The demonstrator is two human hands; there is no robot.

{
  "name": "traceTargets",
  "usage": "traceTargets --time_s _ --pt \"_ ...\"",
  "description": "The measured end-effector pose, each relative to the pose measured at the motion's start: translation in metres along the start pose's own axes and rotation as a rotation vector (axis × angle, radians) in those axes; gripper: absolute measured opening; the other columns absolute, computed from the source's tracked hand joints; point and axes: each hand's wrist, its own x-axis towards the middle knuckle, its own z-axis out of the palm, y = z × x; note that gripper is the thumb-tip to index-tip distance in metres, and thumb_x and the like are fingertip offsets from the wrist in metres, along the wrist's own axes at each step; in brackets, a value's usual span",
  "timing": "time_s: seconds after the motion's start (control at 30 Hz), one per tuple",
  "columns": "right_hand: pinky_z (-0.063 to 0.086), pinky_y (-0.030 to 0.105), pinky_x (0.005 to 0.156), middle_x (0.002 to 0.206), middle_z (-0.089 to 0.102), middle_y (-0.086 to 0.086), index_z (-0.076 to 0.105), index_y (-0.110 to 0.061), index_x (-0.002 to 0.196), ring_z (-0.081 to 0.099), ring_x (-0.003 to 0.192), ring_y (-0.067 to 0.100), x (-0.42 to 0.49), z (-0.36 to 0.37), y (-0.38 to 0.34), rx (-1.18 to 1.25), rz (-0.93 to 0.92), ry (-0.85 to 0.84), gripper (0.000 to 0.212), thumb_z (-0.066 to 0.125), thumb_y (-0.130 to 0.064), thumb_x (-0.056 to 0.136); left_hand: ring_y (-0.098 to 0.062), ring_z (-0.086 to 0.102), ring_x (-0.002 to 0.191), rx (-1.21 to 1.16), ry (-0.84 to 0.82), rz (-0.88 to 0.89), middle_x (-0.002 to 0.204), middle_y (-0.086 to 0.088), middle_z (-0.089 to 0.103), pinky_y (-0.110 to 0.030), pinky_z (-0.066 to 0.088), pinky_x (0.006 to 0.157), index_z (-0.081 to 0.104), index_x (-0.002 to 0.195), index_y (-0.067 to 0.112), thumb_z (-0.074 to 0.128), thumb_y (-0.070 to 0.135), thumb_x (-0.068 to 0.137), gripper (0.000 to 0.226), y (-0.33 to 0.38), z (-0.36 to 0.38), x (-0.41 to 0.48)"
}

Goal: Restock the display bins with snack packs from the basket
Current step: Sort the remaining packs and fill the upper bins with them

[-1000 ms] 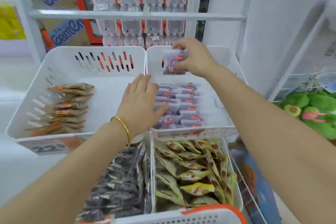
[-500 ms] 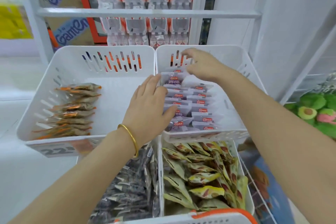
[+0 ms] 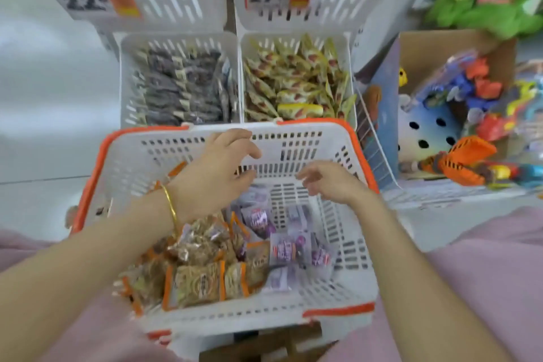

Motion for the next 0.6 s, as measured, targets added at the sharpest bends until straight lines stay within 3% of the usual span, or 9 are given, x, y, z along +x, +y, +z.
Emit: traceTargets --time_s 0.1,0.2,0.37,0.5,0.6 --pt "0.042 0.03 0.088 0.14 0.045 0.008 0.056 -0.012 0.126 0.047 0.125 0.024 0.015 0.043 0.04 -0.163 0.083 -0.133 0.036 0.058 -0.005 0.091 -0.019 0.019 0.138 0.062 -0.077 -0.033 0.15 0.003 0.026 -0.031 0.025 0.108 0.051 0.121 0.024 0.05 0.023 0.094 0.027 -0.002 0.017 -0.011" --pt "0.036 0.032 0.102 0.151 0.029 0.007 0.049 -0.017 0.135 0.036 0.135 0.025 0.029 0.077 0.068 -0.28 0.116 -0.245 0.058 0.073 -0.022 0.082 -0.018 0.016 0.139 0.069 -0.136 -0.053 0.15 0.003 0.025 -0.03 0.02 0.109 0.05 0.123 0.024 0.048 0.023 0.095 0.027 -0.002 0.026 -0.011" --pt "0.033 0.044 0.111 0.157 -0.023 0.003 0.036 -0.033 0.144 0.016 0.144 0.032 0.049 0.101 0.093 -0.376 0.153 -0.33 0.083 0.079 -0.036 0.074 -0.02 0.018 0.138 0.041 -0.159 -0.037 0.149 0.001 0.026 -0.028 0.02 0.108 0.051 0.122 0.021 0.048 0.021 0.095 0.027 -0.001 0.033 -0.001" --pt "0.026 0.047 0.114 0.158 -0.02 -0.005 0.041 -0.036 0.141 0.009 0.146 0.031 0.06 0.11 0.104 -0.382 0.093 -0.348 0.082 0.074 -0.059 0.069 -0.018 0.02 0.136 0.012 -0.135 -0.017 0.147 0.002 0.029 -0.023 0.016 0.104 0.052 0.122 0.021 0.049 0.021 0.095 0.027 -0.004 0.037 0.003" --pt "0.024 0.046 0.114 0.16 0.0 -0.003 0.052 -0.029 0.135 0.015 0.144 0.031 0.06 0.113 0.105 -0.37 0.066 -0.28 0.073 0.071 -0.06 0.072 -0.019 0.022 0.135 -0.001 -0.132 -0.023 0.145 0.001 0.031 -0.025 0.019 0.106 0.053 0.122 0.02 0.049 0.019 0.095 0.027 -0.007 0.039 0.003"
